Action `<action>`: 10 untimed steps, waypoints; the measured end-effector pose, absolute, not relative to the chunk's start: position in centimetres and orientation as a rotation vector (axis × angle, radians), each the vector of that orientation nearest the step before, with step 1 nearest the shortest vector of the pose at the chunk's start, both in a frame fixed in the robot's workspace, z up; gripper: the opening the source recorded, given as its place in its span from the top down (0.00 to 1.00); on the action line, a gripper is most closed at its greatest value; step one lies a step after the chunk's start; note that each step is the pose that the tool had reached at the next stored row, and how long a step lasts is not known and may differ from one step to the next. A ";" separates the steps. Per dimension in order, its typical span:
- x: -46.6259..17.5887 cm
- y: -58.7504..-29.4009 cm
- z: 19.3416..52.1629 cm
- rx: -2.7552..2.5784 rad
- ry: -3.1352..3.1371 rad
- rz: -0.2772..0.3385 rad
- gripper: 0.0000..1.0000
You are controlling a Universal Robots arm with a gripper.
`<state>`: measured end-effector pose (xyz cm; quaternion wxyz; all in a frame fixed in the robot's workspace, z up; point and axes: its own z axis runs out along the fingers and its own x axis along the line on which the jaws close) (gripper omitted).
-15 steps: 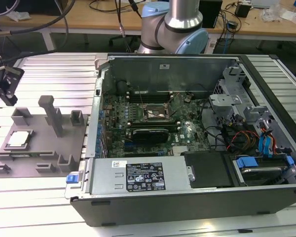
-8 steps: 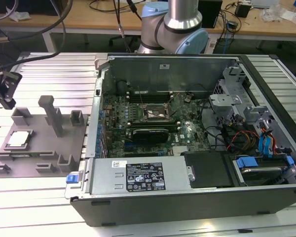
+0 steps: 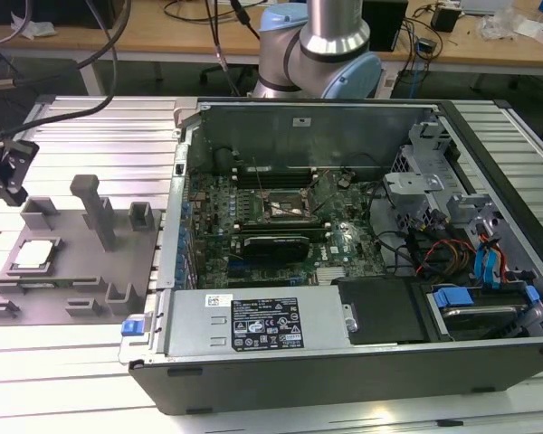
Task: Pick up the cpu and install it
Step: 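Pick up the cpu and move it towards the insertion slot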
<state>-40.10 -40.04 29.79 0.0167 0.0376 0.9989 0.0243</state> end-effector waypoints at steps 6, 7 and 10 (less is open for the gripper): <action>-40.1 -40.2 28.7 0.117 3.105 0.075 0.89; -40.2 -40.3 28.5 0.117 3.105 0.075 0.89; -40.2 -40.5 27.8 0.117 3.105 0.075 0.89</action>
